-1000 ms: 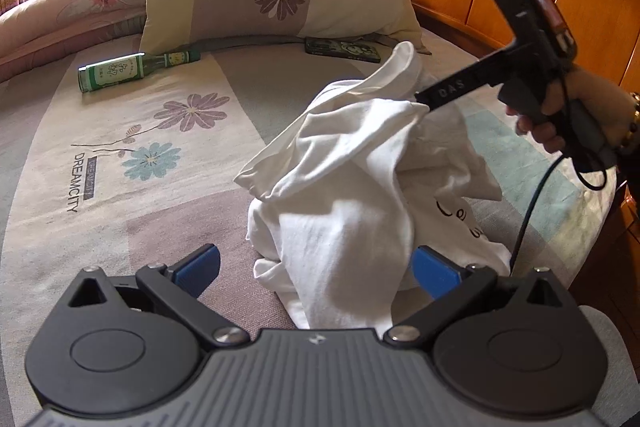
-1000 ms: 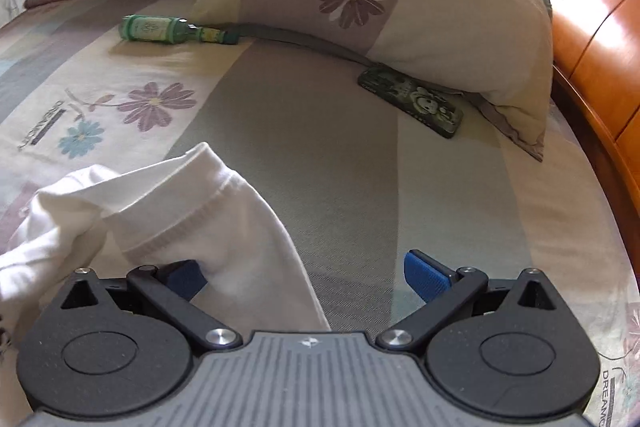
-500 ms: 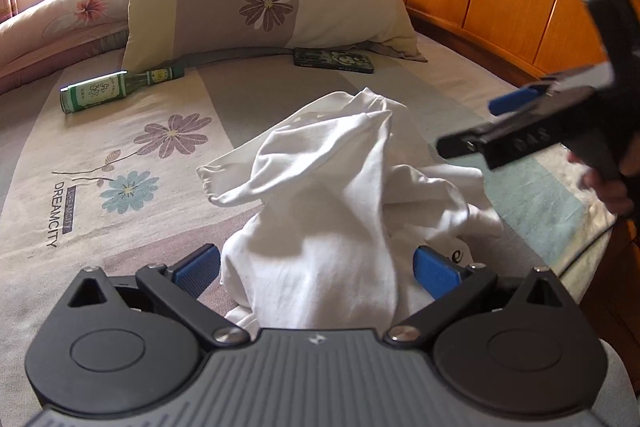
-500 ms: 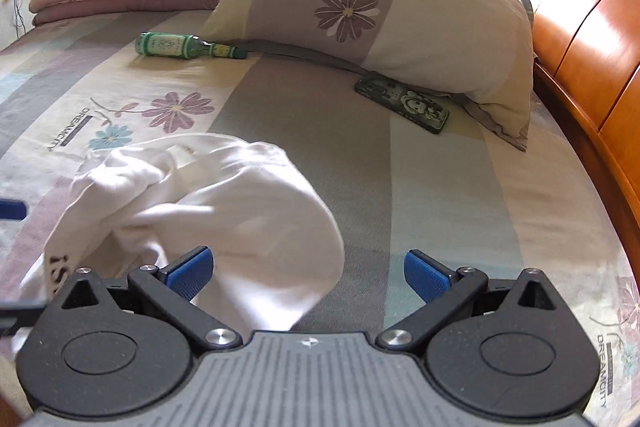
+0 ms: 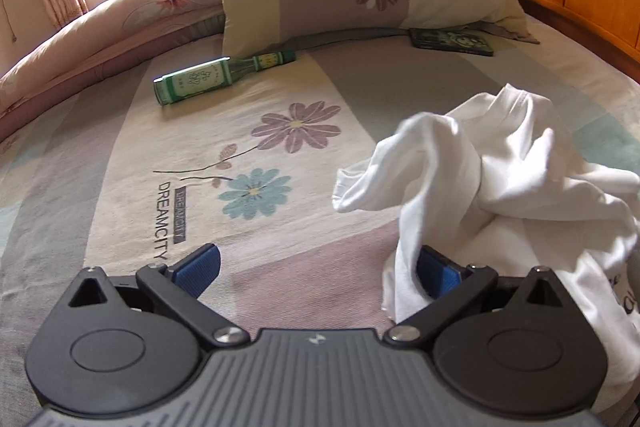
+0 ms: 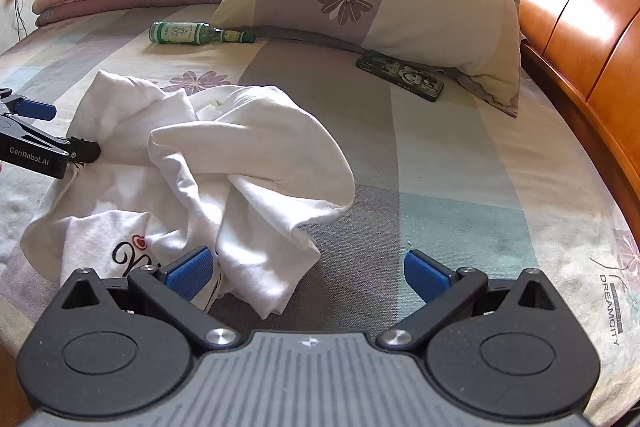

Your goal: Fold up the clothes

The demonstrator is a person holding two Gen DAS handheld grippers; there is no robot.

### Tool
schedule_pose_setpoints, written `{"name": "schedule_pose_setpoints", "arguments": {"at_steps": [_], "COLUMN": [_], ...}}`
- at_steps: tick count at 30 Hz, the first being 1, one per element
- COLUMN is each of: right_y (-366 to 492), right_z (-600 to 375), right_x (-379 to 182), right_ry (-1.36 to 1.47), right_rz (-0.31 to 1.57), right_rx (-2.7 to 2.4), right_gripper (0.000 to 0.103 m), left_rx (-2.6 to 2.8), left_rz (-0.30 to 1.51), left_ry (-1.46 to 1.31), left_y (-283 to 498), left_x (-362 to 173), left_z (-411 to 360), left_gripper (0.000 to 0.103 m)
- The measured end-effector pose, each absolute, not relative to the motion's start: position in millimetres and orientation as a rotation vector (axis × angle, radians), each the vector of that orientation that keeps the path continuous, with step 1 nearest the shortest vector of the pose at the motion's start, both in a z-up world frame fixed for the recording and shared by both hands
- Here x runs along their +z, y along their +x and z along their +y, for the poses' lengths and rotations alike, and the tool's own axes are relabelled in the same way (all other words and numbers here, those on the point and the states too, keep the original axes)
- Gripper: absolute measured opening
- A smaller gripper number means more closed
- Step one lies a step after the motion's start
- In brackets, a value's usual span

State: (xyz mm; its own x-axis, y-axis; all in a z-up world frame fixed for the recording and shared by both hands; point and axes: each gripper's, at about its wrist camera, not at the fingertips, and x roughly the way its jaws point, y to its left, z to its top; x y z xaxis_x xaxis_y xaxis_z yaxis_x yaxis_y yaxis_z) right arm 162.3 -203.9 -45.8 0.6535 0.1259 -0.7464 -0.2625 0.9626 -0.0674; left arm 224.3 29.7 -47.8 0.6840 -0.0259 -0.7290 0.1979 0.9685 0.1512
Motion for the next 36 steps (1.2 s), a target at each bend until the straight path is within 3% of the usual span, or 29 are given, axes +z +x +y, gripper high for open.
{"name": "schedule_pose_setpoints", "arguments": {"at_steps": [8, 23, 36], "right_y": [168.4, 150.9, 122.8], "right_z": [-207.7, -214.6, -219.1], "right_x": [-51.4, -57.1, -57.0], "right_ry": [-0.151, -0.045, -0.025], "right_rz": [0.840, 0.861, 0.870], "right_rx": [0.209, 0.263, 0.242], "right_gripper": [0.103, 0.103, 0.103], "left_rx": [0.057, -0.323, -0.231], "left_rz": [0.867, 0.894, 0.961], "left_ry": [0.285, 0.078, 0.031], "left_y": [269.3, 170.4, 148.7], "left_x": [-65.6, -46.2, -79.2], "left_z": [68.1, 50.7, 38.2], "left_gripper": [0.100, 0.102, 0.102]}}
